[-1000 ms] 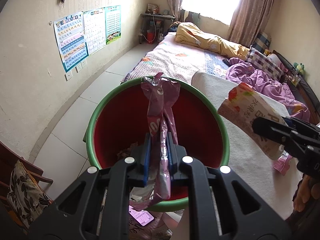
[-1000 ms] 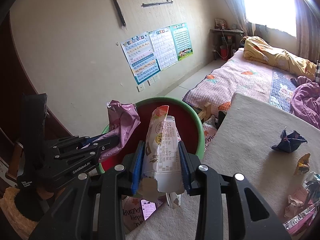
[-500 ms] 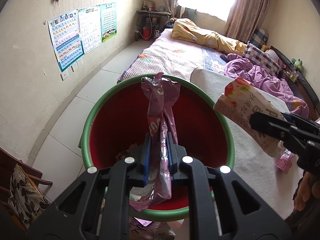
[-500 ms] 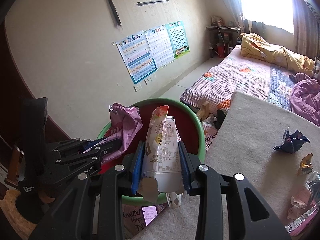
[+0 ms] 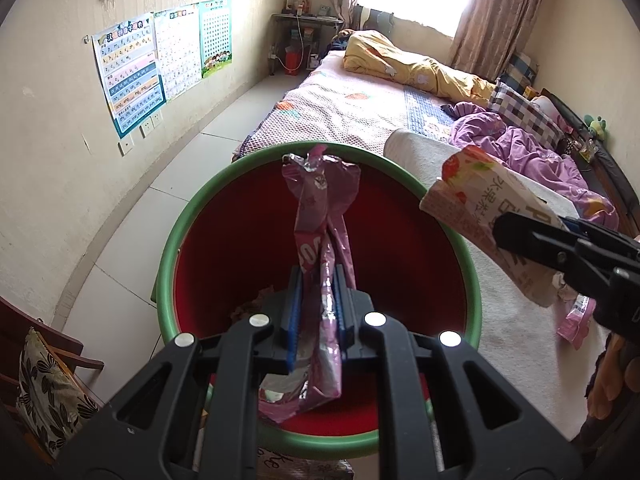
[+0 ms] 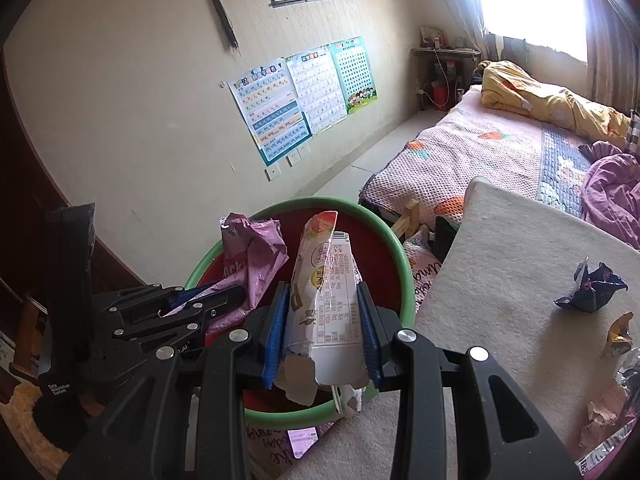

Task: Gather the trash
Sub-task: 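Hold both items above the red bin opening, then open both grippers to drop the carton and pink wrapper into the bin, then move both tools back to the blue and yellow wrappers on the table, then grasp the yellow wrapper with the right gripper while the left grasps the blue wrapper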

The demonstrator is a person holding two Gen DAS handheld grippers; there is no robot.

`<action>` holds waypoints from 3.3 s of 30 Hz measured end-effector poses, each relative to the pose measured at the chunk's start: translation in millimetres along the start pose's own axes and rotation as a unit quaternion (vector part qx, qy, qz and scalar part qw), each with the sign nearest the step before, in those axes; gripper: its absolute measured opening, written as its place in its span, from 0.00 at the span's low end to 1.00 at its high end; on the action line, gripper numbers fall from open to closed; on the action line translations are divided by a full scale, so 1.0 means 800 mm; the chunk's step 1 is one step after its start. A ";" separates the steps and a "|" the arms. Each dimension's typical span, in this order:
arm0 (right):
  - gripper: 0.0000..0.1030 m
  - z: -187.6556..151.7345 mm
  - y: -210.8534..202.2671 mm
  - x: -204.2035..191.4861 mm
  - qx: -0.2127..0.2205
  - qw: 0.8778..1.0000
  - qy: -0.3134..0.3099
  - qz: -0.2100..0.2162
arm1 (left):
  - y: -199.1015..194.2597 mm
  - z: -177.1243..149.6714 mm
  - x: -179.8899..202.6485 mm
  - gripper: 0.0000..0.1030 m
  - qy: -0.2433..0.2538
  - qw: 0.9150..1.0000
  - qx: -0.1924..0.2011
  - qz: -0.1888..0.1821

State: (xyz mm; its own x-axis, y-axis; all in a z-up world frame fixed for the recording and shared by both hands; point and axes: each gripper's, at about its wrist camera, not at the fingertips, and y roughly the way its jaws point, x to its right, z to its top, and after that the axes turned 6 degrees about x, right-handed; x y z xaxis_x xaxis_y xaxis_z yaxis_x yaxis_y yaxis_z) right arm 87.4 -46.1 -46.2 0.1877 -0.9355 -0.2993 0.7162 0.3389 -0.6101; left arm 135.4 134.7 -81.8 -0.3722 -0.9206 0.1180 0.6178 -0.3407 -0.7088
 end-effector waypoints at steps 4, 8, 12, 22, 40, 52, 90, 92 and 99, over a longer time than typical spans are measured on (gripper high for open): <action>0.32 0.003 0.010 0.003 -0.004 1.000 0.004 0.000 | 0.005 0.001 -0.001 0.13 -0.001 1.000 -0.004 0.000; 0.32 0.007 0.017 0.002 -0.007 1.000 0.005 0.000 | 0.010 0.002 -0.003 0.13 -0.001 1.000 -0.008 -0.001; 0.32 0.010 0.025 0.002 -0.010 1.000 0.006 -0.001 | 0.016 0.003 -0.004 0.13 0.000 1.000 -0.013 -0.002; 0.32 0.016 0.042 0.000 -0.020 1.000 0.005 0.002 | 0.026 0.005 -0.008 0.13 -0.003 1.000 -0.020 0.000; 0.51 0.009 0.016 0.019 -0.007 1.000 0.010 0.008 | 0.015 -0.003 0.004 0.53 -0.022 0.999 -0.010 0.042; 0.59 -0.015 -0.087 0.209 0.023 0.983 0.065 -0.169 | -0.003 -0.011 0.108 0.61 0.009 1.000 0.012 0.010; 0.18 -0.057 -0.148 0.369 -0.005 0.979 0.184 -0.092 | 0.203 0.057 0.348 0.35 0.095 0.989 -0.073 -0.091; 0.18 -0.056 -0.154 0.363 0.002 0.979 0.185 -0.091 | 0.208 0.053 0.346 0.22 0.087 0.988 -0.083 -0.097; 0.18 -0.054 -0.162 0.324 0.021 0.983 0.159 -0.087 | 0.153 0.041 0.325 0.18 0.054 0.993 -0.048 -0.096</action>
State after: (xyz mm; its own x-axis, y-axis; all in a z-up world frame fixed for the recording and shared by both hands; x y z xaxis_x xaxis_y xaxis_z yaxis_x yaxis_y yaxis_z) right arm 14.3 -328.3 -76.3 -0.1550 -0.8978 -0.4122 0.7467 0.1667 -0.6439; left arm 136.7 -152.5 -115.2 -0.5525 -0.8127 0.1849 0.4618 -0.4832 -0.7438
